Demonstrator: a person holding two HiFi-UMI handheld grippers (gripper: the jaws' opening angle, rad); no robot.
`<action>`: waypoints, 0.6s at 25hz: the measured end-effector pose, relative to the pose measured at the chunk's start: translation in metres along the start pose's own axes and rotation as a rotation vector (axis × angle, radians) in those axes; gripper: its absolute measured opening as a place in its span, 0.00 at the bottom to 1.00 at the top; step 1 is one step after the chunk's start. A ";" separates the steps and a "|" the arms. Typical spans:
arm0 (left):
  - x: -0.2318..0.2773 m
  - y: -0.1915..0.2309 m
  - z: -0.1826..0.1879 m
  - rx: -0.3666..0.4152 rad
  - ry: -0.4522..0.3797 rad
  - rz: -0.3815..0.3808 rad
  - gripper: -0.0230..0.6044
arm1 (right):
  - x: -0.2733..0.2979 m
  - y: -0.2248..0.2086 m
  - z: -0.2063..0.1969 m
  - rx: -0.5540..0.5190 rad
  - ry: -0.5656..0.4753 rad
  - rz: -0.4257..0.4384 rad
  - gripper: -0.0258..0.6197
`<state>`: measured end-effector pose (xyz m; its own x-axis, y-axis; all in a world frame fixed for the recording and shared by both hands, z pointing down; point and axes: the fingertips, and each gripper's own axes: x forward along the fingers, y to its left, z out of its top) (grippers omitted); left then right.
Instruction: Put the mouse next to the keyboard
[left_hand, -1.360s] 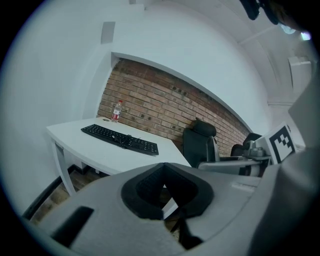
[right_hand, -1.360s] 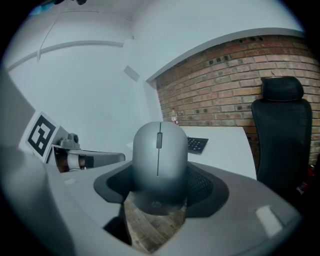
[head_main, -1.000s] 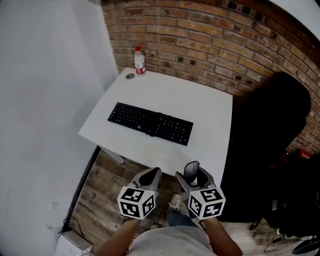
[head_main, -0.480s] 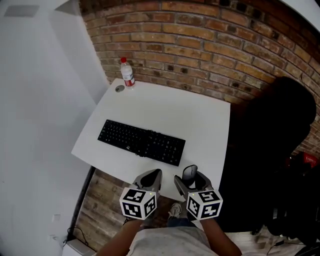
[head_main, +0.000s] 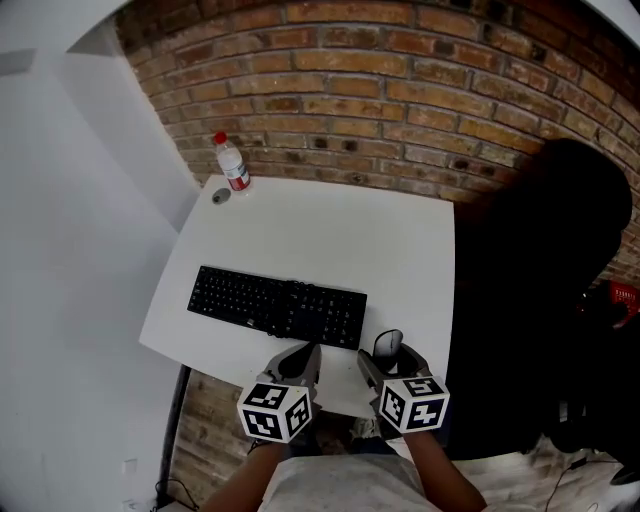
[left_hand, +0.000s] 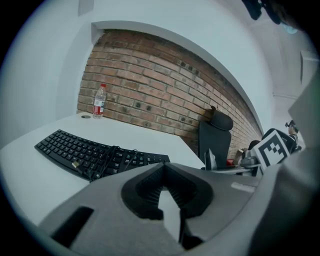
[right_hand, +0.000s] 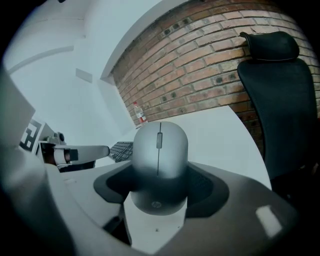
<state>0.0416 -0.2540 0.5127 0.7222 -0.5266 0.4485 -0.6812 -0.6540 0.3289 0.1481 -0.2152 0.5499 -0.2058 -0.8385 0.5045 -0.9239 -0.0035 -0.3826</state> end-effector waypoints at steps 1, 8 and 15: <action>0.005 0.005 0.002 -0.007 0.001 -0.016 0.02 | 0.005 -0.004 0.001 0.004 -0.002 -0.025 0.52; 0.034 0.037 0.025 0.025 0.038 -0.141 0.02 | 0.031 -0.024 0.007 0.050 0.000 -0.230 0.52; 0.047 0.065 0.045 0.056 0.062 -0.236 0.02 | 0.044 -0.045 0.005 0.070 0.076 -0.408 0.52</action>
<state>0.0366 -0.3457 0.5174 0.8506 -0.3224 0.4154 -0.4855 -0.7851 0.3847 0.1818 -0.2545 0.5858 0.1463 -0.7181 0.6804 -0.9110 -0.3659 -0.1903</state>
